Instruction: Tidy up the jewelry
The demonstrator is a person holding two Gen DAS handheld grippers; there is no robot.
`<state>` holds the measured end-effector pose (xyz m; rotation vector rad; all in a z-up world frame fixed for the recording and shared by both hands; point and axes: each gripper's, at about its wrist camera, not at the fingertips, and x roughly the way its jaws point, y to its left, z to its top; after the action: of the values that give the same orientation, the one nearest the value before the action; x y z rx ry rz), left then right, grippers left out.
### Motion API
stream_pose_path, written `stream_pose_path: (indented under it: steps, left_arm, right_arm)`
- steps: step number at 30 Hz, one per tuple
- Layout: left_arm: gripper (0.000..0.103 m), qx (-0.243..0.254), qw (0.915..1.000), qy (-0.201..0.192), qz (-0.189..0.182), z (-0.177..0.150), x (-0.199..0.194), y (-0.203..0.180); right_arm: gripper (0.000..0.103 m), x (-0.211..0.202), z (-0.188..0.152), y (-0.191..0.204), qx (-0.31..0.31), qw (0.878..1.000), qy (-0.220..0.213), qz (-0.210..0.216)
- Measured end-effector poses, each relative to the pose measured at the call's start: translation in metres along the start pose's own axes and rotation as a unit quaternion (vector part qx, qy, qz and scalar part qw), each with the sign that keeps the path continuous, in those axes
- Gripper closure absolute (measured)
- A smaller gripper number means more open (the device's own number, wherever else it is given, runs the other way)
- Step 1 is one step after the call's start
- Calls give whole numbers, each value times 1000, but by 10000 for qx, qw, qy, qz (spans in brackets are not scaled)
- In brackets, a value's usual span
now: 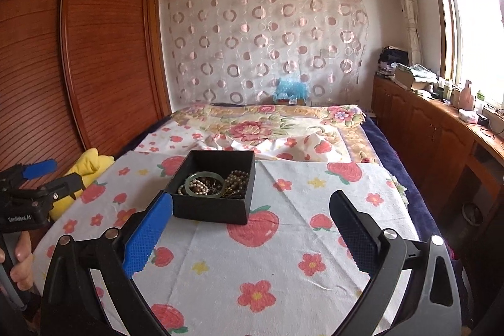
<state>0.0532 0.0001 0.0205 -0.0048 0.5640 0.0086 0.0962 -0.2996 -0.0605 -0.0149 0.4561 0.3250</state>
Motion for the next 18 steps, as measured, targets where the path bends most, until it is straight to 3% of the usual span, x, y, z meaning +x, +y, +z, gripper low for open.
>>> stream_pose_path:
  steps: [18]
  left_arm:
    - [8,5,10000,-25,-40,-11,-13,-6]
  right_arm:
    - [3,1,-7,3,29,10000,0,-32]
